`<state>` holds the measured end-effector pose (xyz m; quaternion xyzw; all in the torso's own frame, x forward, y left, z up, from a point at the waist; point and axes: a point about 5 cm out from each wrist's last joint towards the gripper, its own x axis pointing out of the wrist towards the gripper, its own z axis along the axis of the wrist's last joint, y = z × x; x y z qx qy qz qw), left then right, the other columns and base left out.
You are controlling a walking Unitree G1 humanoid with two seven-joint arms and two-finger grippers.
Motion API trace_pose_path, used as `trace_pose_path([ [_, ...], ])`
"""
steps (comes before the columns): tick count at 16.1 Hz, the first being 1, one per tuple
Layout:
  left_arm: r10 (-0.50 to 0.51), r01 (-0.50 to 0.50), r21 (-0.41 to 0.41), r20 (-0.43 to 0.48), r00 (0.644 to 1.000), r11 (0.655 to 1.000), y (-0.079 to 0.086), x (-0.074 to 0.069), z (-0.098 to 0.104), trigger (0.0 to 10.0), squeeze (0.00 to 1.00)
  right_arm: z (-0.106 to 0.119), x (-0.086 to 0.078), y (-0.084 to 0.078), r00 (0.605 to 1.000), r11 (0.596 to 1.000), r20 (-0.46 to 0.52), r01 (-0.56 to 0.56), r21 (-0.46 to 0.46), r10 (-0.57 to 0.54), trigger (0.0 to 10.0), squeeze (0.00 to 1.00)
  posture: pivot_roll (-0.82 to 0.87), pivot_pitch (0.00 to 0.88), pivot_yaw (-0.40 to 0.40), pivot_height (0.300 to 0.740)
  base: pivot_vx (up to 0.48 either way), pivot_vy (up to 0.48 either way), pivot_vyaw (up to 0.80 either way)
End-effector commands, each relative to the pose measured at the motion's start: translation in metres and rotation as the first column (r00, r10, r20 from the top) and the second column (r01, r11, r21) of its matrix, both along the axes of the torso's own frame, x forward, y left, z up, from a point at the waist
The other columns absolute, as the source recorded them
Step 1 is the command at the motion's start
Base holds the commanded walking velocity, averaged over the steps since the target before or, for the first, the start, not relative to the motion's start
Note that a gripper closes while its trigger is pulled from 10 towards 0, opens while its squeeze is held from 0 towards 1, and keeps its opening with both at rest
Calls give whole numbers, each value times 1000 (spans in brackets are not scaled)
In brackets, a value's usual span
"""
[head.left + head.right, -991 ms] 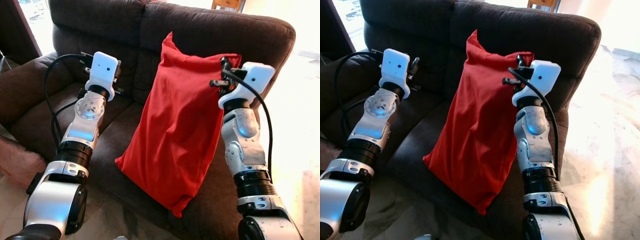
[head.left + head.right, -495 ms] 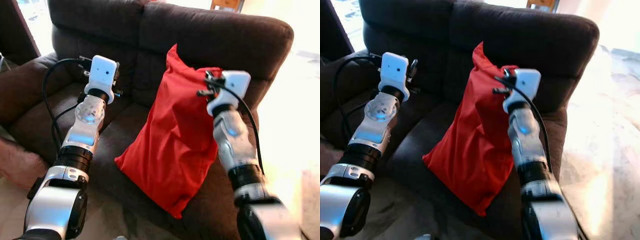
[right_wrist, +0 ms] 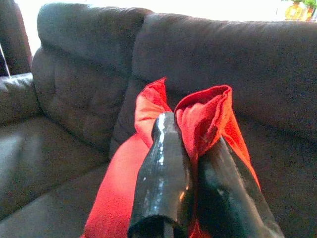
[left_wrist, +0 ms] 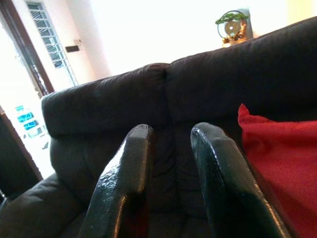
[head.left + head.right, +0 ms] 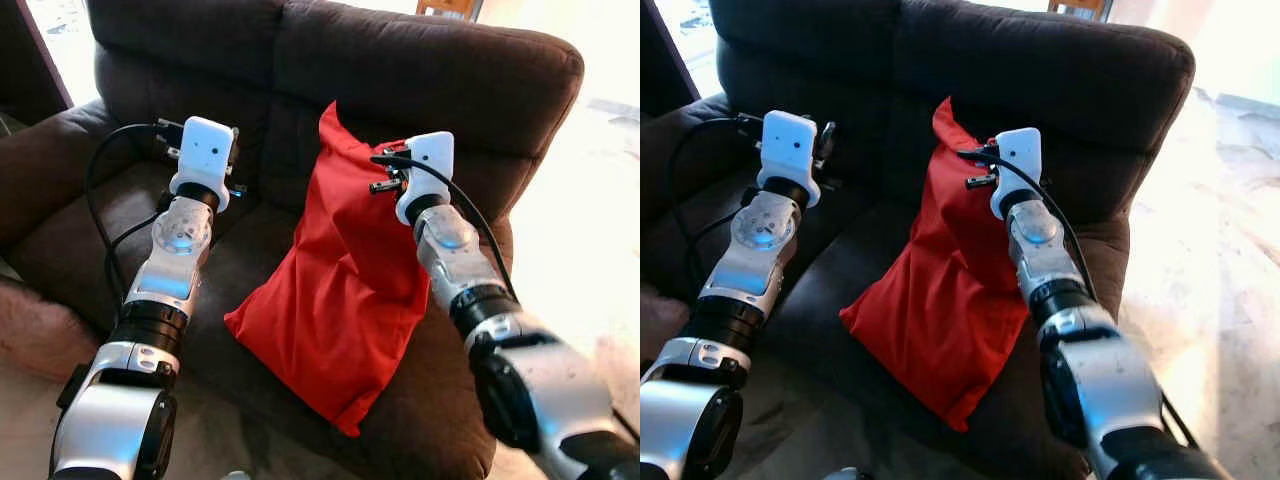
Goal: Move the pillow to the sofa from floor
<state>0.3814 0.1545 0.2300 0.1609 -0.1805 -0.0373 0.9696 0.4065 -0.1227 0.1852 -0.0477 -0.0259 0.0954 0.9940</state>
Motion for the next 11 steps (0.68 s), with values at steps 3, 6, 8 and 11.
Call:
trace_pose_path([
  [3, 18, -18, 6, 15, 1000, 1000, 3, -3, 2, 10000, 0, 14, 4, 7, 998, 999, 41, -37, -38, 39, 10000, 0, 123, 7, -106, 740, 0, 0, 0],
  [6, -31, 33, -49, 24, 999, 998, -6, -7, -2, 10000, 0, 10, 4, 7, 999, 998, 26, -41, -38, 42, 10000, 1000, 125, 10, -104, 740, 0, 0, 0],
  [8, -64, 70, -118, 56, 996, 990, -9, -19, -14, 10000, 0, 7, 3, 7, 999, 999, 20, -39, -37, 39, 10000, 1000, 124, 11, -101, 740, 0, 0, 0],
  [11, -38, 40, -83, 32, 999, 996, -6, -36, -44, 10000, 0, 6, 3, 6, 999, 999, 17, -36, -31, 36, 10000, 1000, 124, 13, -97, 740, 0, 0, 0],
])
